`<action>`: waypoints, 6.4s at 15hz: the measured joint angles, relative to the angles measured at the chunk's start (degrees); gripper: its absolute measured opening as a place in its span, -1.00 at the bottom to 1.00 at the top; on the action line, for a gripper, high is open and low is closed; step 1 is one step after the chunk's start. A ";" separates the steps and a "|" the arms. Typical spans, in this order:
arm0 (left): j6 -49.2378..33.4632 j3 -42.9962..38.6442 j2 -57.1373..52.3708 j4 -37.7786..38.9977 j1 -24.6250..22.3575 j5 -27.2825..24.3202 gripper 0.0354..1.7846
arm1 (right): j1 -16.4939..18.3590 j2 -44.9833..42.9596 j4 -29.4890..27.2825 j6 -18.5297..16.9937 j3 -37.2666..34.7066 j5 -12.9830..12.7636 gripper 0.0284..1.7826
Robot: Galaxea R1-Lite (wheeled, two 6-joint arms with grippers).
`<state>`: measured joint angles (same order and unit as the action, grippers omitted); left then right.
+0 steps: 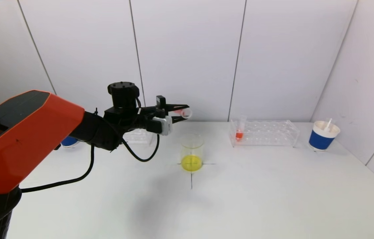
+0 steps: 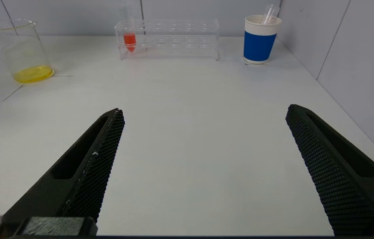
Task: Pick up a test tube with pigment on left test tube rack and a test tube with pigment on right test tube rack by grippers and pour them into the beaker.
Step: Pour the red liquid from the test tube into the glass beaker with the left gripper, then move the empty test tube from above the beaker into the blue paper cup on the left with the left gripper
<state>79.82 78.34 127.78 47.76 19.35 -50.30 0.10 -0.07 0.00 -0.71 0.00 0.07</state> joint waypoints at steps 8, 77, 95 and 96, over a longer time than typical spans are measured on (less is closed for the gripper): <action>5.81 -0.69 0.69 -0.20 0.17 0.63 -0.54 | -0.02 0.00 0.00 0.02 0.00 0.00 0.99; 33.65 5.16 -3.86 -23.93 2.97 10.28 -0.54 | 0.00 0.00 0.00 0.02 0.00 0.00 0.99; 23.63 1.21 -6.64 -19.60 2.73 10.23 -0.54 | 0.00 0.00 0.00 0.00 0.00 0.00 0.99; 21.03 1.04 -6.81 -17.73 2.76 10.31 -0.54 | 0.00 0.00 0.00 0.00 0.00 0.00 0.99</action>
<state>100.85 79.37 120.97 30.04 22.10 -39.99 0.10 -0.07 0.00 -0.71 0.00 0.07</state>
